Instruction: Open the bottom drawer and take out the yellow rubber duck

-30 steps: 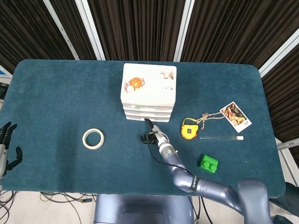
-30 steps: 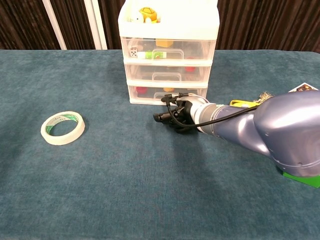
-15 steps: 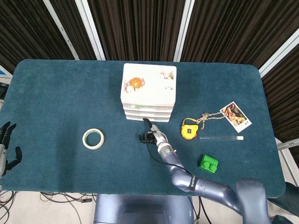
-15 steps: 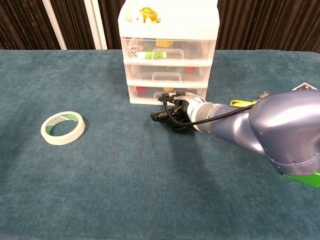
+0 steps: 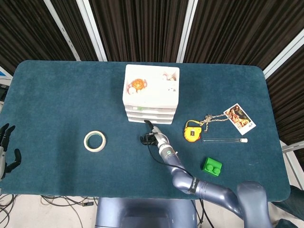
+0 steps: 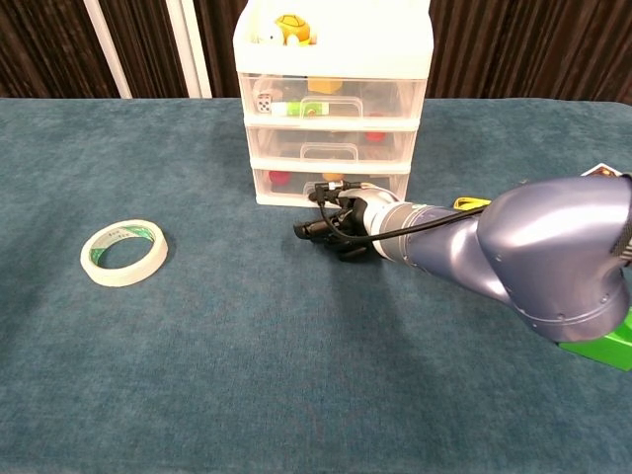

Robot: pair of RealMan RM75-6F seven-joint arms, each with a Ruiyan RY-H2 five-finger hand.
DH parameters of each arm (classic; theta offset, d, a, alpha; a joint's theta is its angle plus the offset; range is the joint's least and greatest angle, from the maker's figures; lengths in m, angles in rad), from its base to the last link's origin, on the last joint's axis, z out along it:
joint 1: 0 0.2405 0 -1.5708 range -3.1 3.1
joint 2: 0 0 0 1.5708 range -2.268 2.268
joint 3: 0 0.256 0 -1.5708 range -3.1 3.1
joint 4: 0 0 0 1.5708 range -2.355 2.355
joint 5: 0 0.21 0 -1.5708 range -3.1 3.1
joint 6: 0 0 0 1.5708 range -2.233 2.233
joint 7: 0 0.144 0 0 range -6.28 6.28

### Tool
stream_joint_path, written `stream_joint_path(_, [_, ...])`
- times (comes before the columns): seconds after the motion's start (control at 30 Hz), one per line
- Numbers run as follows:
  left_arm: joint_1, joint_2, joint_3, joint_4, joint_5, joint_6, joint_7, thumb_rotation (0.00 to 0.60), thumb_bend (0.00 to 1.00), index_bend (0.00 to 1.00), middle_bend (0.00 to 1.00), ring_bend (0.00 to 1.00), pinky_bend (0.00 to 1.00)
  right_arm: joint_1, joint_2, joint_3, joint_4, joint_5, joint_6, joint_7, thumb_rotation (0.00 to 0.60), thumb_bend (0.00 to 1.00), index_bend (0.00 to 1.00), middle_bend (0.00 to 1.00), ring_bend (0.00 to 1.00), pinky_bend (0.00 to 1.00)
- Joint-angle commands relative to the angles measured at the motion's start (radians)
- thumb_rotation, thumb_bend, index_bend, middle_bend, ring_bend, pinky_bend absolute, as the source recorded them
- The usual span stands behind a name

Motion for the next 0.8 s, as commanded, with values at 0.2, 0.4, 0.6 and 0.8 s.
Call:
stream_joint_path(0.2, [0.0, 0.0, 0.0, 0.002, -0.004, -0.002, -0.001, 0.6, 0.61, 0.05, 0.0, 0.0, 0.0, 0.001, -0.003, 0.009, 0.011, -0.021, -0.034, 0.019, 0.6, 0.55, 0.0, 0.88, 0.97, 0.99])
stream_joint_path(0.4, [-0.001, 0.0, -0.003, 0.001, -0.01, -0.004, -0.001, 0.6, 0.61, 0.05, 0.0, 0.0, 0.0, -0.002, -0.009, 0.012, 0.02, -0.044, -0.041, 0.035, 0.6, 0.55, 0.0, 0.88, 0.97, 0.99])
stream_joint_path(0.6, [-0.001, 0.0, -0.004, -0.002, -0.012, -0.003, 0.003, 0.6, 0.61, 0.05, 0.0, 0.0, 0.0, -0.012, -0.007, 0.012, 0.011, -0.08, -0.051, 0.056, 0.6, 0.55, 0.0, 0.88, 0.97, 0.99])
stream_joint_path(0.8, [-0.001, 0.001, -0.006, -0.003, -0.019, -0.005, 0.006, 0.6, 0.61, 0.05, 0.0, 0.0, 0.0, -0.02, -0.01, 0.003, 0.011, -0.102, -0.058, 0.068, 0.6, 0.55, 0.05, 0.88, 0.97, 0.99])
